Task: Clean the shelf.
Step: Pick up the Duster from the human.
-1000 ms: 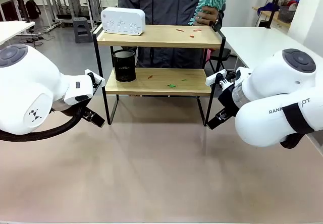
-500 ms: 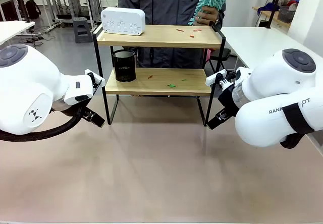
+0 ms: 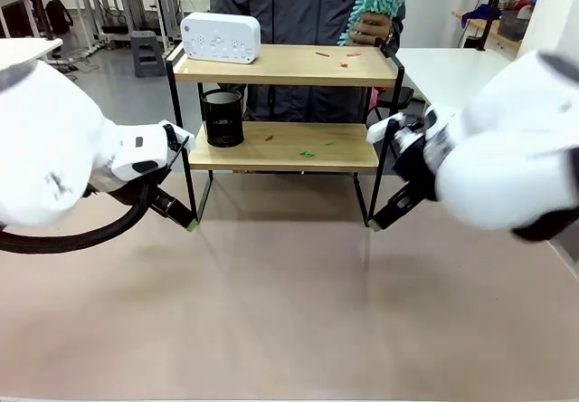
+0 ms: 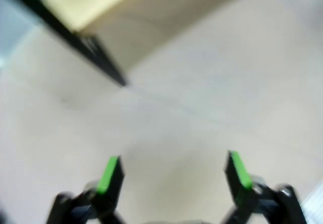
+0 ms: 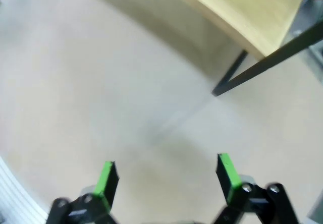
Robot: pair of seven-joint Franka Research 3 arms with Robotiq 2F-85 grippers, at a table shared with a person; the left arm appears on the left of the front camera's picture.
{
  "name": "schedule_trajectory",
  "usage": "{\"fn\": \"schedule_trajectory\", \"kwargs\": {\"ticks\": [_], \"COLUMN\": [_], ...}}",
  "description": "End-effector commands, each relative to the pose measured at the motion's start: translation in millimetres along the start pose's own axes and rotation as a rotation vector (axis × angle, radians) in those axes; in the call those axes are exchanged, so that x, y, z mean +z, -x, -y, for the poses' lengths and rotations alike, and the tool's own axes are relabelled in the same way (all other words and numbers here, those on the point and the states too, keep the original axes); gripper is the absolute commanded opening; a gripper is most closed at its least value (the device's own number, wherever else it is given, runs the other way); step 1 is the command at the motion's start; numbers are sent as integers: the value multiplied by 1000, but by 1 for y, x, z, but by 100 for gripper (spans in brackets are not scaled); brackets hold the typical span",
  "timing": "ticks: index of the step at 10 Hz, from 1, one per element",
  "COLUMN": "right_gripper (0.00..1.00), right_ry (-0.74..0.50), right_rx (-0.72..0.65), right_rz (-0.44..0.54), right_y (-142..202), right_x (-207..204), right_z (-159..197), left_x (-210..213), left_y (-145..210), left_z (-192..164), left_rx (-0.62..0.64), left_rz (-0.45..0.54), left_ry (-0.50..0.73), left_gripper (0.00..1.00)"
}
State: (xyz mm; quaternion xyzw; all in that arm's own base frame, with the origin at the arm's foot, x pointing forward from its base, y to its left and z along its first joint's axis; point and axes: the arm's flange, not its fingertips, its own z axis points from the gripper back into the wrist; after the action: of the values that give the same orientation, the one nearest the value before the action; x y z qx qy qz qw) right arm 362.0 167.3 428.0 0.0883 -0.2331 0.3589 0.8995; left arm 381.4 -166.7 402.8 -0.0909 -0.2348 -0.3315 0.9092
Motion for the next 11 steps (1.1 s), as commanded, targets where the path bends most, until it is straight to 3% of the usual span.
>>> {"fn": "schedule_trajectory", "kwargs": {"ticks": [1,2,3,4,6,8,9,11], "right_gripper": [100,100,100,100,100,100,100,100], "right_ry": [-230,-234,-413,-519,-652,-570,-548,-548], "right_rx": [-270,-486,-670,-849,-1163,-1234,-958,-958], "right_rz": [95,212,357,466,627,655,437,437], "right_y": [57,86,130,175,259,294,308,308], "right_x": [137,181,219,231,196,159,213,213], "right_z": [49,85,130,171,225,212,208,208], "left_x": [112,153,193,213,190,138,236,236], "left_y": [53,76,114,160,234,269,252,252], "left_z": [-18,-41,-75,-111,-175,-198,-202,-202], "left_rx": [38,136,264,371,660,864,639,639], "left_rz": [18,155,344,525,773,743,668,668], "left_ry": [267,376,425,497,584,621,553,553], "left_gripper": [100,100,100,100,100,100,100,100]}}
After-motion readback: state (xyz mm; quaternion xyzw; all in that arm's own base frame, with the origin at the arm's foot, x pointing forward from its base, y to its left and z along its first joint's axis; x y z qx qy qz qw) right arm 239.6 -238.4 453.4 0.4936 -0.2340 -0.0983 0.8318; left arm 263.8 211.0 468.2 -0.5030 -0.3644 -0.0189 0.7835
